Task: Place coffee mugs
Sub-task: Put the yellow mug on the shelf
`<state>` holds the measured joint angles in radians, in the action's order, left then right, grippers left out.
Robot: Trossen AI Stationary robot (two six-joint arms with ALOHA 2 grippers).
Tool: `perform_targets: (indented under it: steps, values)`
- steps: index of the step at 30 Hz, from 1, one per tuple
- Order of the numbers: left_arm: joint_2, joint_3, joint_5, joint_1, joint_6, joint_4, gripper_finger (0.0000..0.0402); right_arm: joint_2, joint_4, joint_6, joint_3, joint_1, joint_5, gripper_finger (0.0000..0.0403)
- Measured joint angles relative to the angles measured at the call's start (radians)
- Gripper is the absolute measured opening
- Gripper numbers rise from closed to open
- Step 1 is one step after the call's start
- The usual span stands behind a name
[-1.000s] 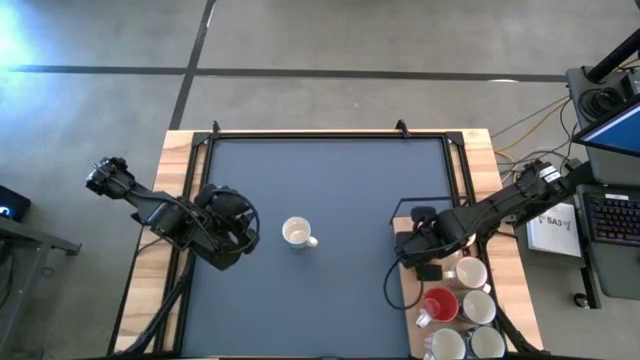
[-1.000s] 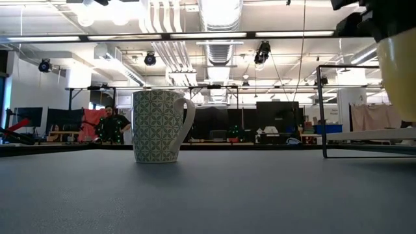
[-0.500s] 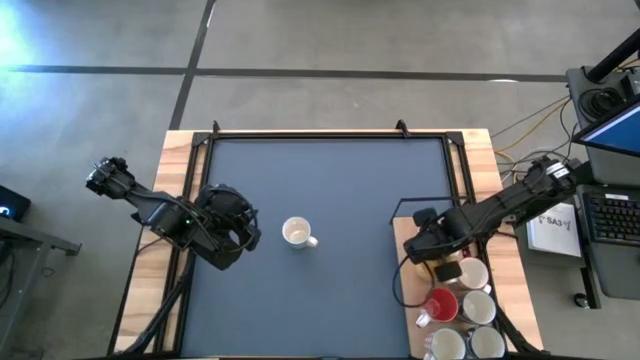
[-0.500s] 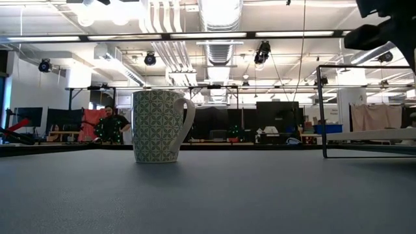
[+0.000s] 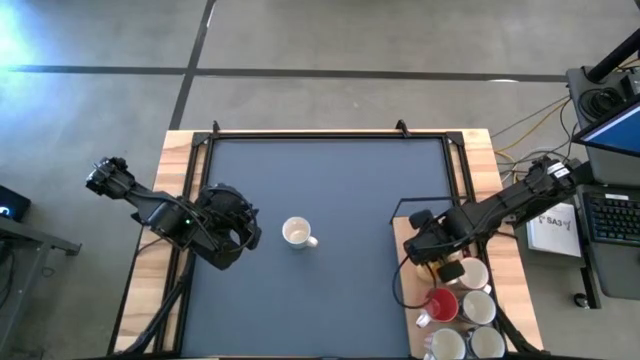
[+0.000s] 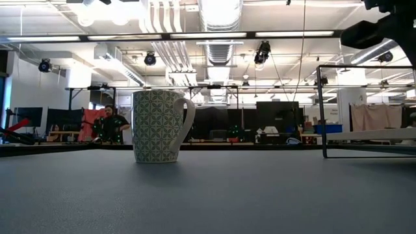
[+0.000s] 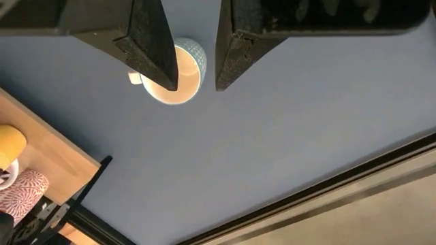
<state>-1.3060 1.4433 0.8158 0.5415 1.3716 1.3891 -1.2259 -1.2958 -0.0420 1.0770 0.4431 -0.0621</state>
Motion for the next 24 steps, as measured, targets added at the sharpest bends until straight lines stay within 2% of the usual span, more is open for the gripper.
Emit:
perform_targets:
  steps: [10, 24]
  values:
    - [0.0, 0.0, -0.002, 0.0, -0.009, 0.001, 0.0082, -0.002, 0.091, -0.011, -0.001, 0.0, -0.029, 0.0013]
    - [0.0, 0.0, -0.003, 0.0, -0.024, 0.001, 0.0082, -0.002, 0.1, -0.07, -0.001, 0.032, -0.053, 0.0013]
